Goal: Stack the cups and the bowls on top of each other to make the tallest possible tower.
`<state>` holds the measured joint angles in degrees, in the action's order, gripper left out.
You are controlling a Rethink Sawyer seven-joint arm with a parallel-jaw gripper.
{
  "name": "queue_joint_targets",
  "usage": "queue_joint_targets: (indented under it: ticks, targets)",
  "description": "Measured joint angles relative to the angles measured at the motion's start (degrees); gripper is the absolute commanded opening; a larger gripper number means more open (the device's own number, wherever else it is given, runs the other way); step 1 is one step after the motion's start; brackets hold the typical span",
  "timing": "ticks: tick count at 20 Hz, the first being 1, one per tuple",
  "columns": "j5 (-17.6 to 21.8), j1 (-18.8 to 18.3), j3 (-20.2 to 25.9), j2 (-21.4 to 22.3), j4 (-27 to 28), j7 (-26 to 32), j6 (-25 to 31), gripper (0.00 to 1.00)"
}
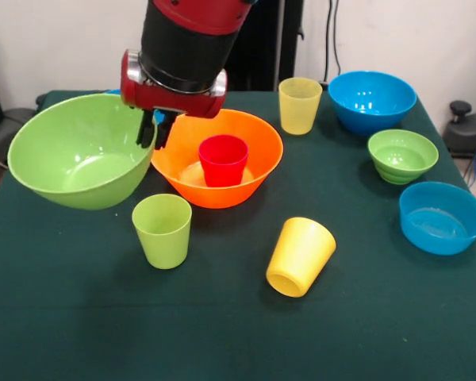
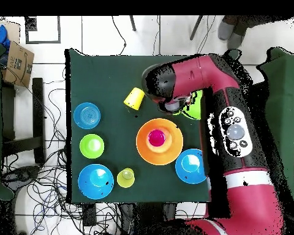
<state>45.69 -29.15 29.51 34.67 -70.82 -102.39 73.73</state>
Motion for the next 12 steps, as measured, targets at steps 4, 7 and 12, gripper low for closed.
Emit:
queue_joint_targets:
  ticks: [4,7,12]
  targets:
    - [0.0,1.1,0.0,0.7,0.6,0.0,2.1,0.0]
    - [0.0,1.8,0.0,1.5,0.6,0.0,3.3,0.0]
    - [0.0,2.4,-0.6,3.2,-0.4,0.0,3.4,0.0]
